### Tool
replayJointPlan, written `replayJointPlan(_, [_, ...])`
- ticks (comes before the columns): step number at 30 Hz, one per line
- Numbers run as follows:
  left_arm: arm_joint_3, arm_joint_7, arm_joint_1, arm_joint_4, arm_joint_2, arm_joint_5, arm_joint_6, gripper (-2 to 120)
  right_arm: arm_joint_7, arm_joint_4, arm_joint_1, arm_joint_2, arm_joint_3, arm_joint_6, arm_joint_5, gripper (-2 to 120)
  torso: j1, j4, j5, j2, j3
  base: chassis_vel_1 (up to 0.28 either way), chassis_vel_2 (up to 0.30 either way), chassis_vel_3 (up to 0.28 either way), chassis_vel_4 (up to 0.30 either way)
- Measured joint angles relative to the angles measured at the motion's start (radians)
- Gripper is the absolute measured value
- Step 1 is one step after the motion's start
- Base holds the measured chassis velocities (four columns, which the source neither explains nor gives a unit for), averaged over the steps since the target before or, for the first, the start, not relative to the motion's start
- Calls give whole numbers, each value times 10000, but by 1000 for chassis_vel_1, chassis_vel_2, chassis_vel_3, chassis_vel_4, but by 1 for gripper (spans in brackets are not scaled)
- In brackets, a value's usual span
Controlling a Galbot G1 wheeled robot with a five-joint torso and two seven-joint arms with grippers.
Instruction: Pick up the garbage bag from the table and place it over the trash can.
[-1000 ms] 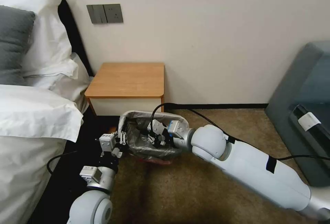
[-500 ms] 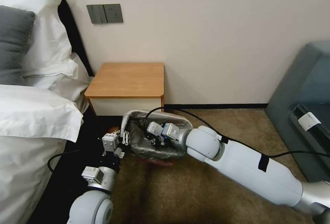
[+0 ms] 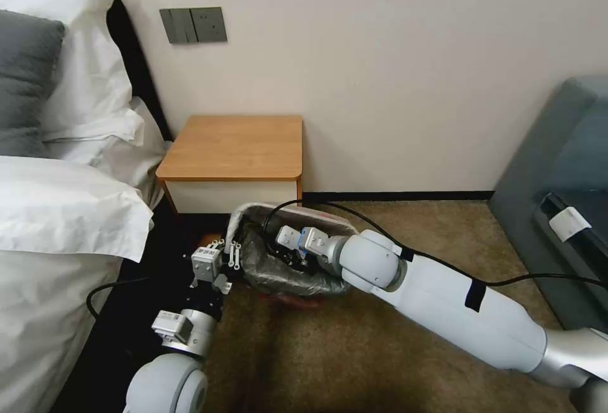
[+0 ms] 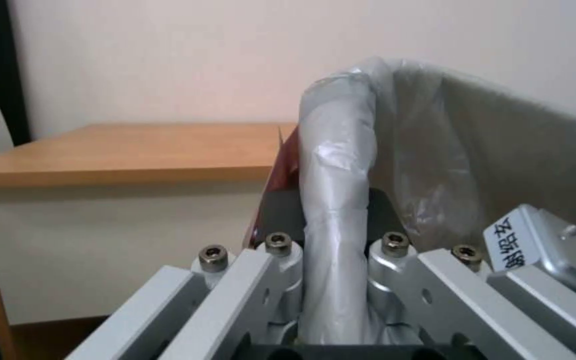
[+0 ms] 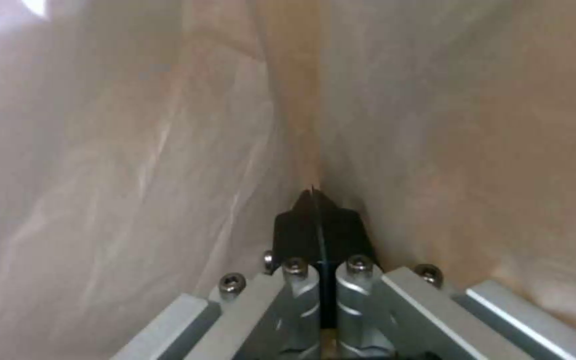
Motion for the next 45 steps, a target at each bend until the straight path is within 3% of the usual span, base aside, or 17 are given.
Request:
replayJointPlan(22, [106, 70, 171, -209, -86, 233, 68, 7, 141, -342, 8, 257, -445, -265, -1404, 0, 0, 0, -1, 0, -1, 0, 0, 0, 0])
replayJointPlan(45, [224, 111, 238, -197, -114, 247, 53, 7, 1161, -526, 17, 681, -421, -259, -630, 0, 0, 0, -1, 0, 0, 0, 0, 0, 0])
